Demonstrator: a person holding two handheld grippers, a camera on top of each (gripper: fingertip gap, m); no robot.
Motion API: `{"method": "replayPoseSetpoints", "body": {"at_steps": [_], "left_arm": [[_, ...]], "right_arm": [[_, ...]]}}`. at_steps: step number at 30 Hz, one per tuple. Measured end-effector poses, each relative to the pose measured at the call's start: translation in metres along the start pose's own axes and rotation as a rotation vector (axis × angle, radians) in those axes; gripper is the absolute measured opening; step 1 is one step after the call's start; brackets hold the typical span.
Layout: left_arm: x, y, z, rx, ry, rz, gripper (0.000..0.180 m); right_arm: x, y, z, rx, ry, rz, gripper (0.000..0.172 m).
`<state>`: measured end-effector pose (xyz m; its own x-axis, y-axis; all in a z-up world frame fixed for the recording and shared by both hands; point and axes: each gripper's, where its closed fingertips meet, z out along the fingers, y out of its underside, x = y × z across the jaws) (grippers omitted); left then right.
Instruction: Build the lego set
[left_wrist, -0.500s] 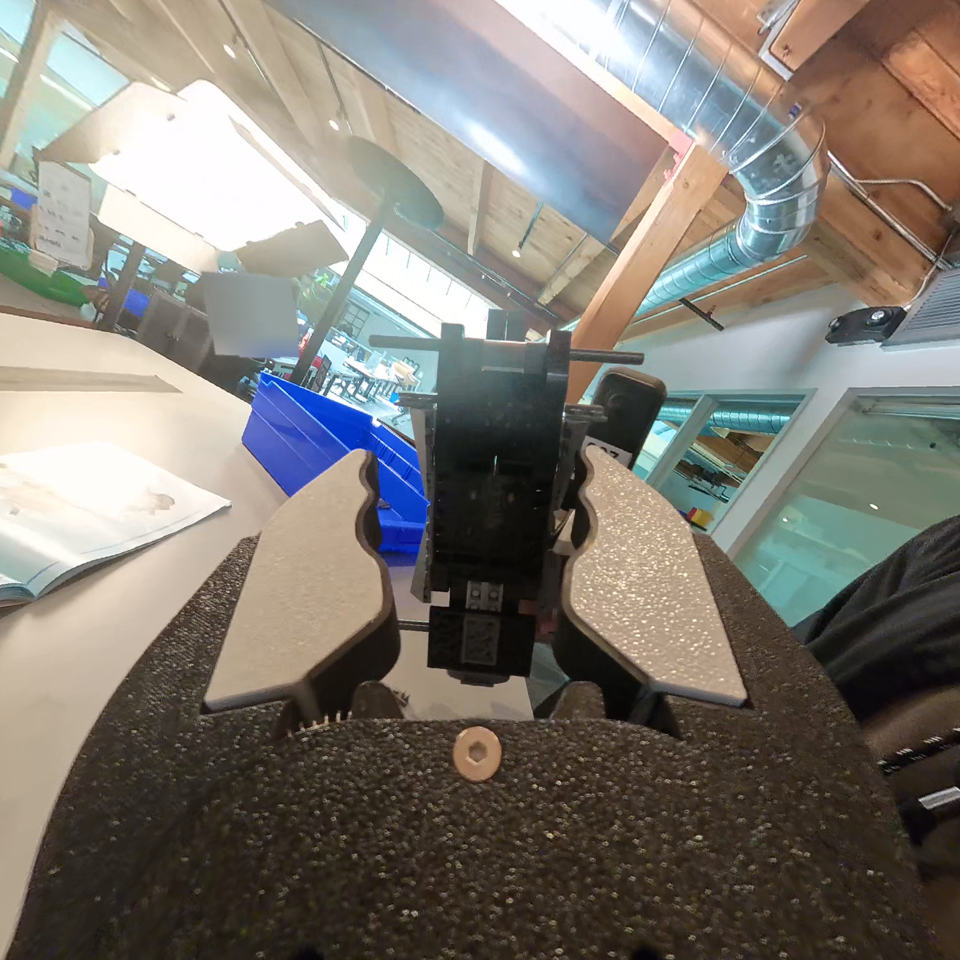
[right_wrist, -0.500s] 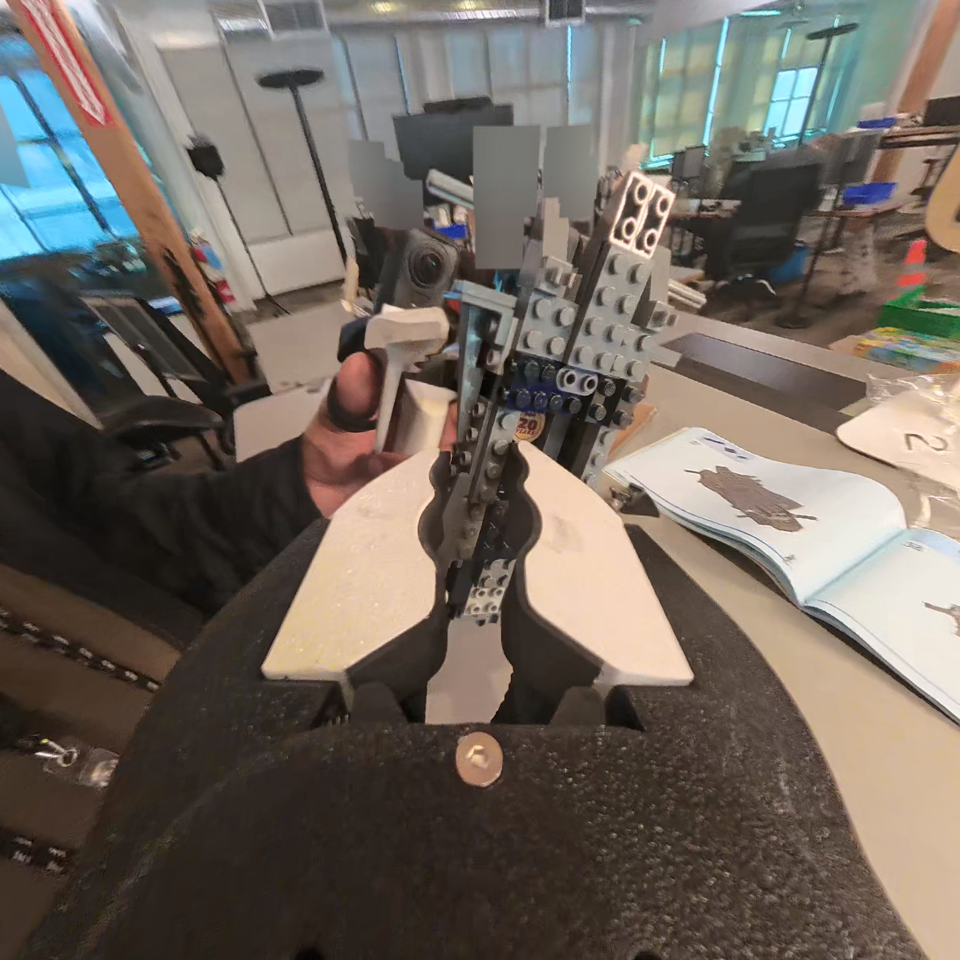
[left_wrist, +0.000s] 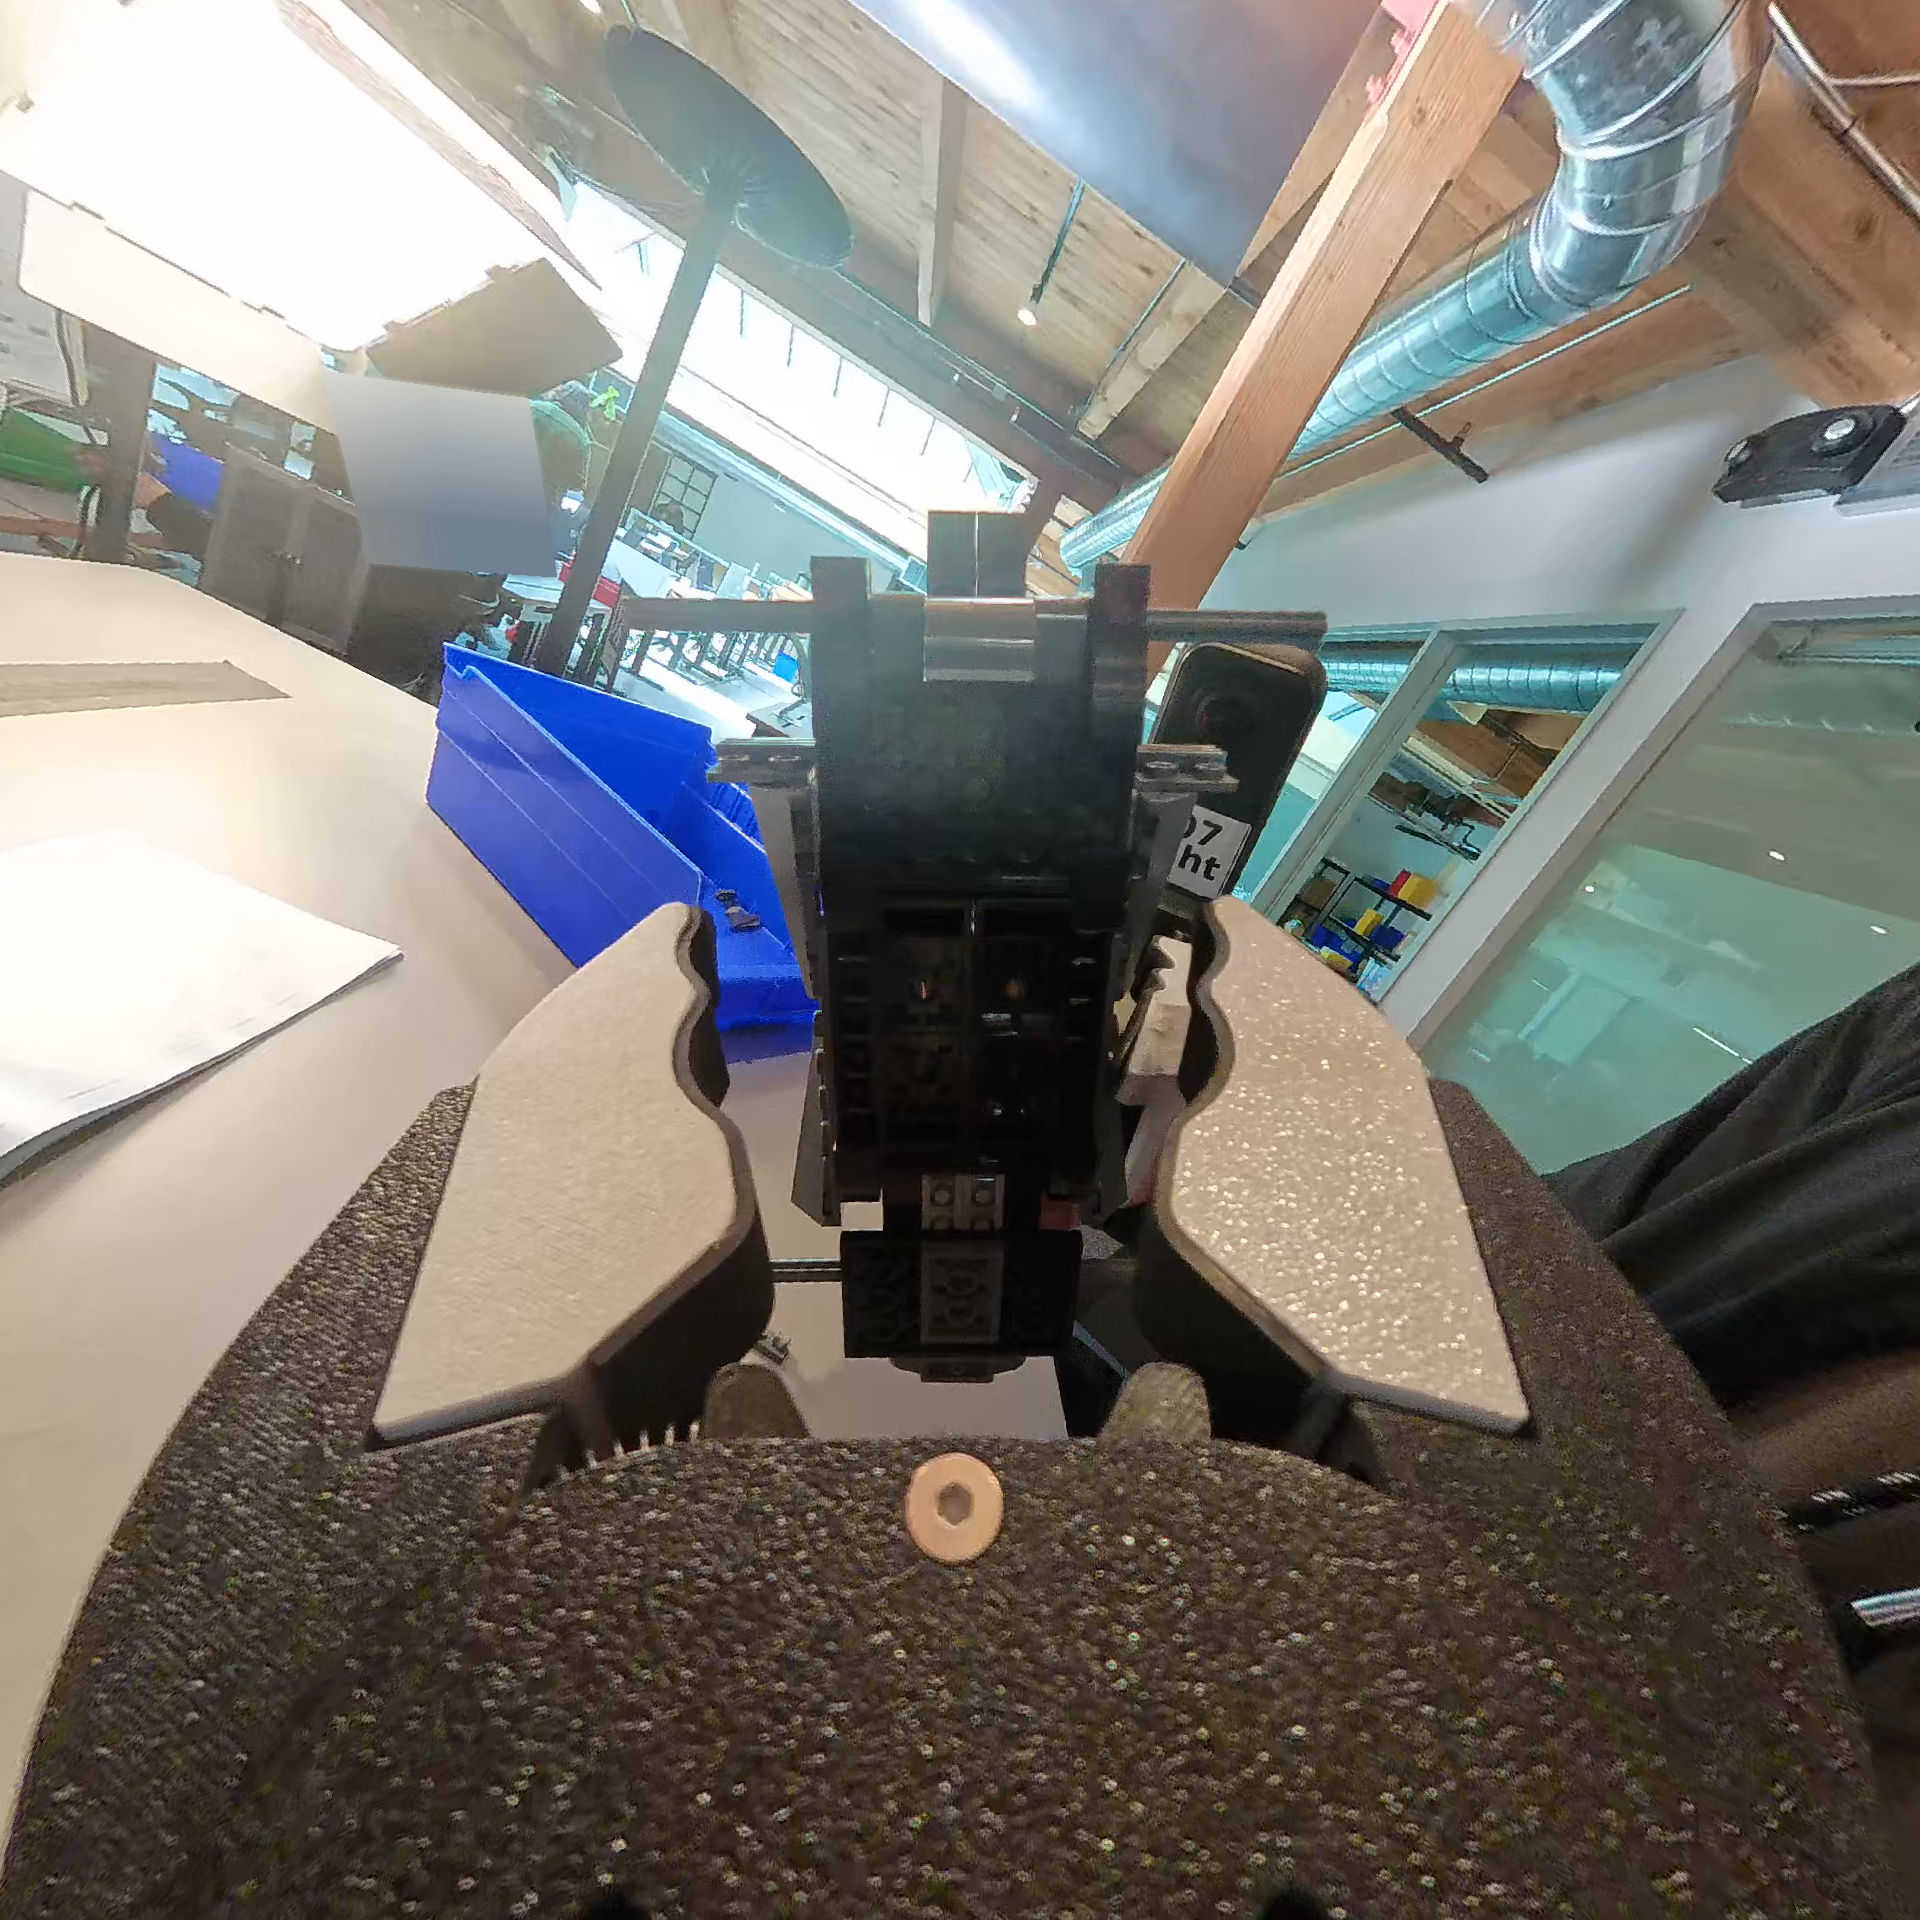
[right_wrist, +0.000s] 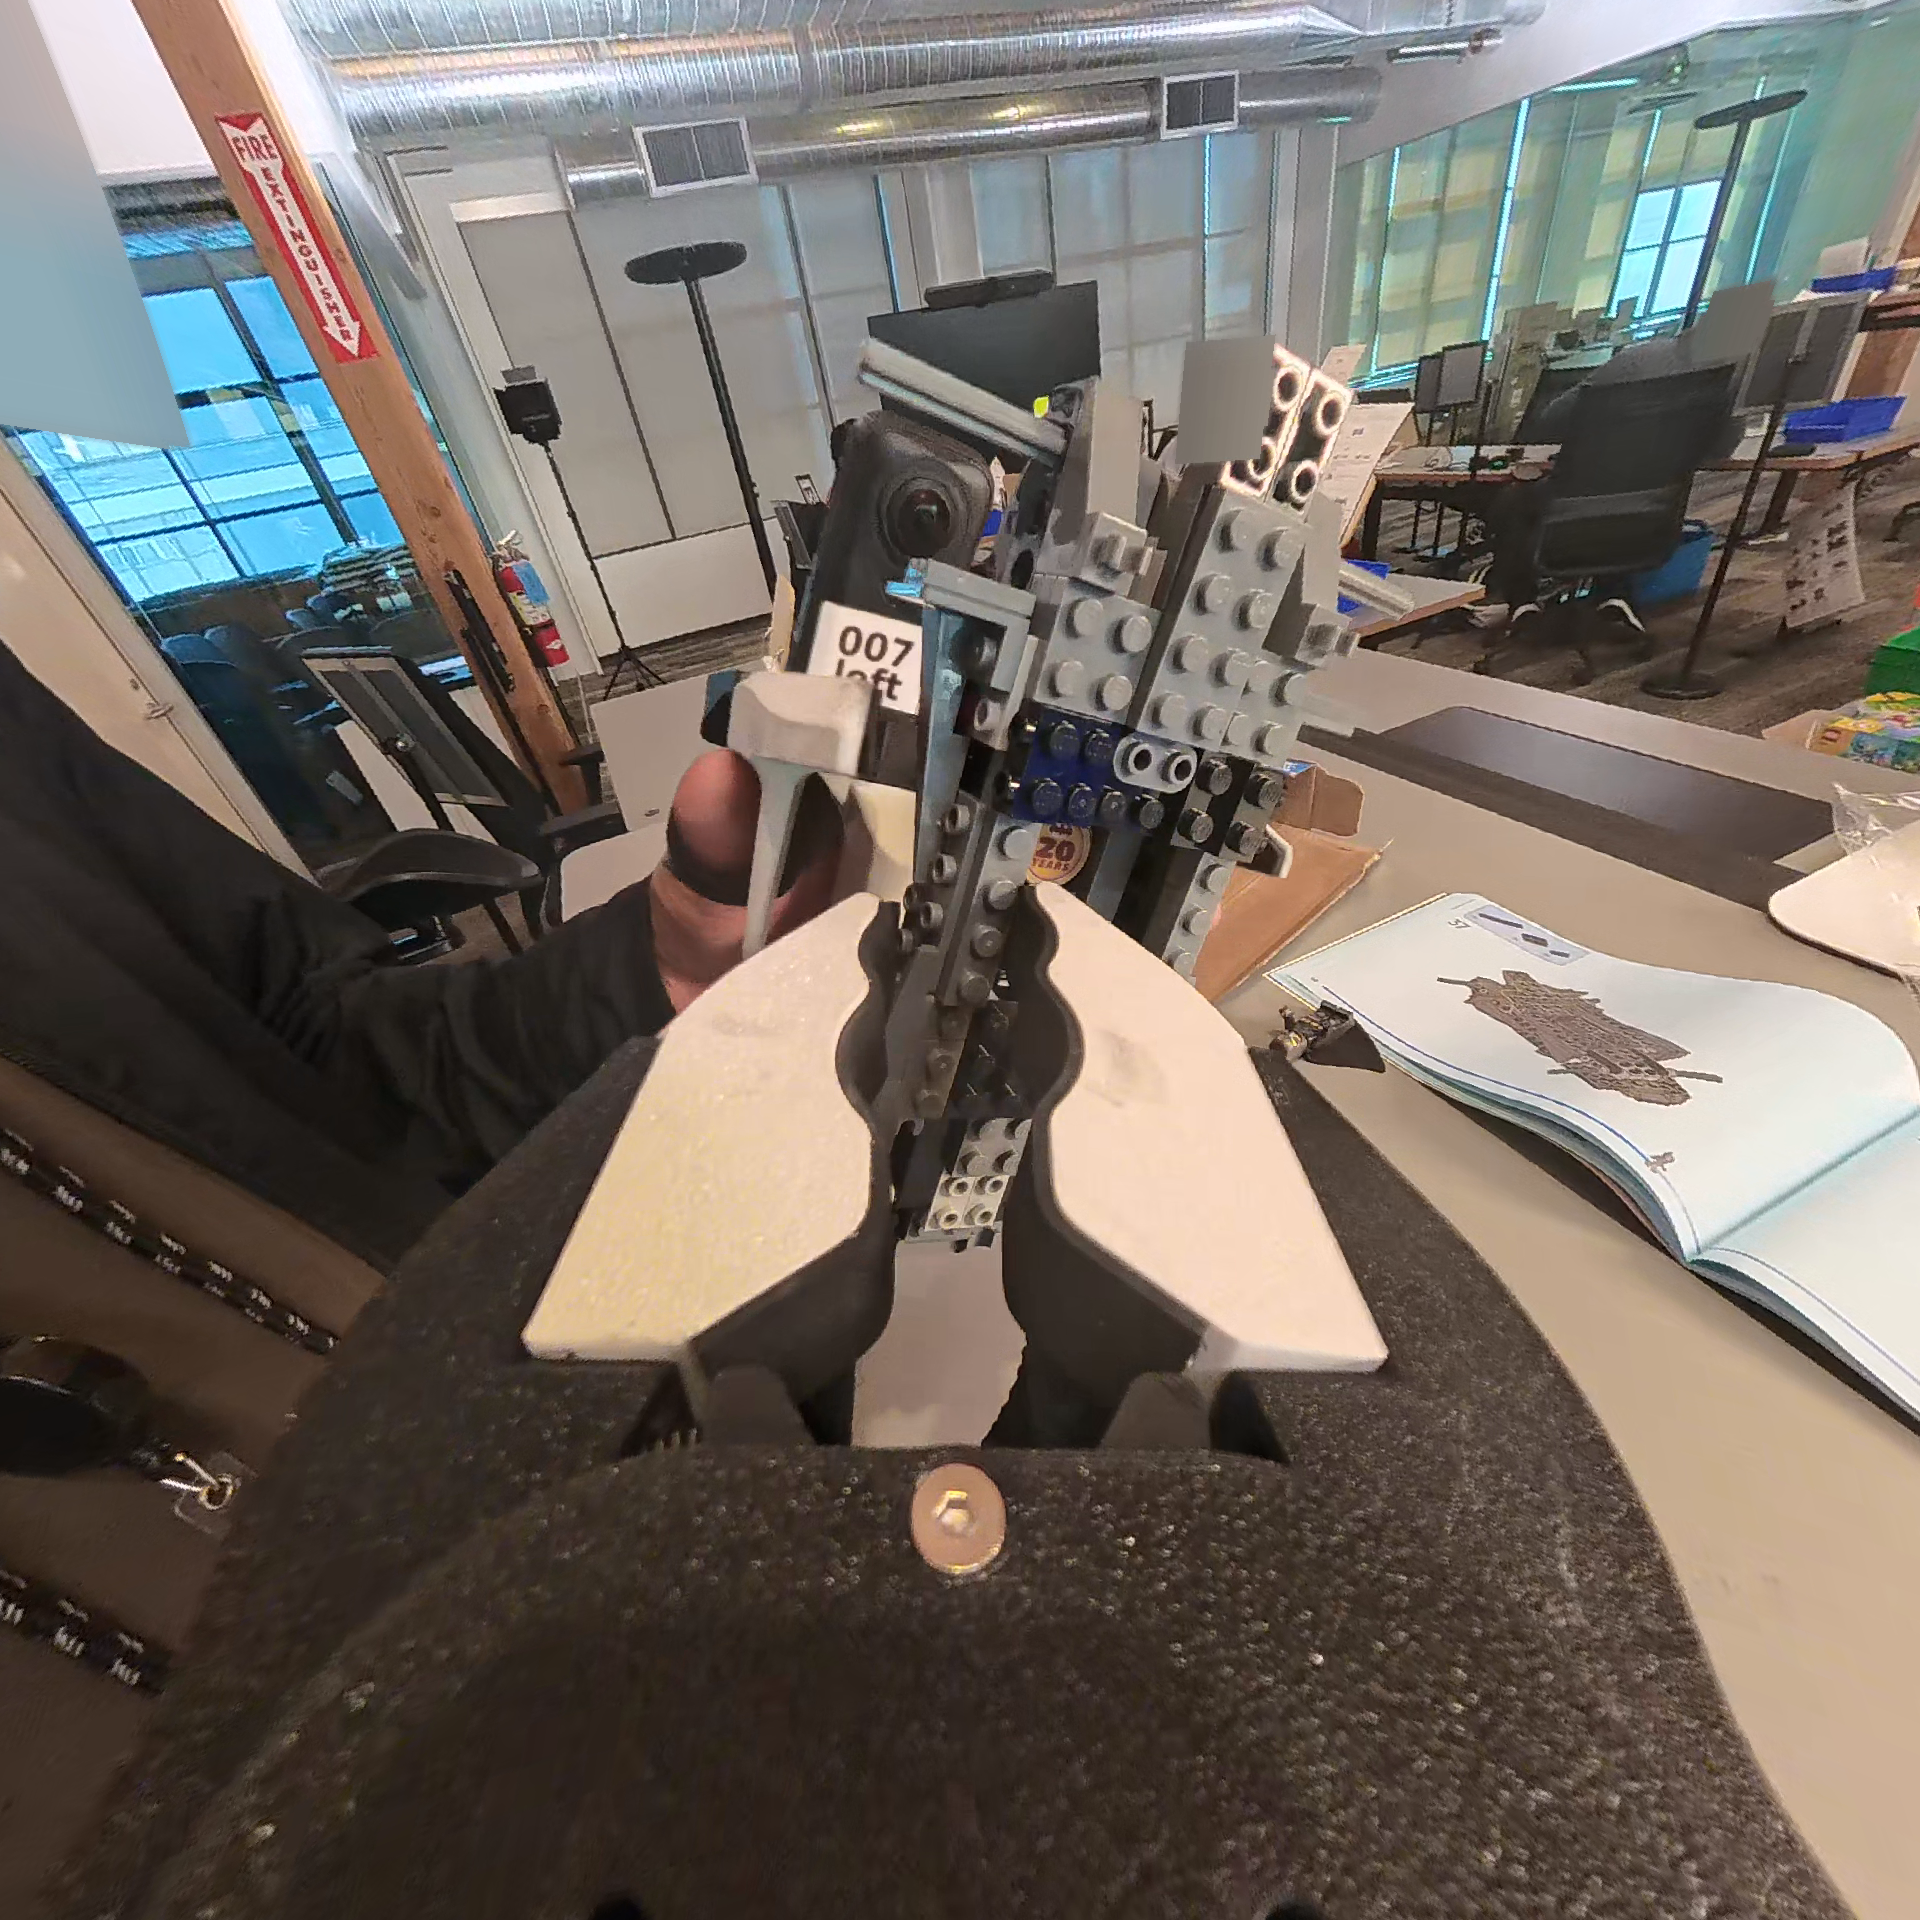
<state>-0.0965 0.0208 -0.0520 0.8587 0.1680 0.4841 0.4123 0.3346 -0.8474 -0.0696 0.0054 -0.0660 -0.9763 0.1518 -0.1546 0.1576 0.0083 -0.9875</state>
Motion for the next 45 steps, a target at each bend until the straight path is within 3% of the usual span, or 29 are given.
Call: {"method": "replayPoseSetpoints", "body": {"at_steps": [11,23,28,38,45], "left_arm": [[0.008,-0.001,0.007,-0.03,-0.052,0.032,0.106],[0.025,0.004,0.013,-0.046,-0.035,0.079,0.11],[0.028,0.004,0.012,-0.035,-0.045,0.084,0.097],[0.031,0.0,0.004,0.038,0.027,0.105,0.092],[0.024,-0.004,-0.01,0.054,0.102,0.125,0.09]], "right_arm": [[-0.015,0.002,0.002,-0.046,-0.009,-0.071,0.02],[-0.032,0.009,0.002,-0.111,-0.042,-0.142,0.02],[-0.031,0.01,0.003,-0.121,-0.029,-0.145,0.02],[-0.032,0.008,0.002,-0.13,0.004,-0.151,0.02],[-0.019,-0.006,-0.019,-0.088,0.091,-0.114,0.021]]}}
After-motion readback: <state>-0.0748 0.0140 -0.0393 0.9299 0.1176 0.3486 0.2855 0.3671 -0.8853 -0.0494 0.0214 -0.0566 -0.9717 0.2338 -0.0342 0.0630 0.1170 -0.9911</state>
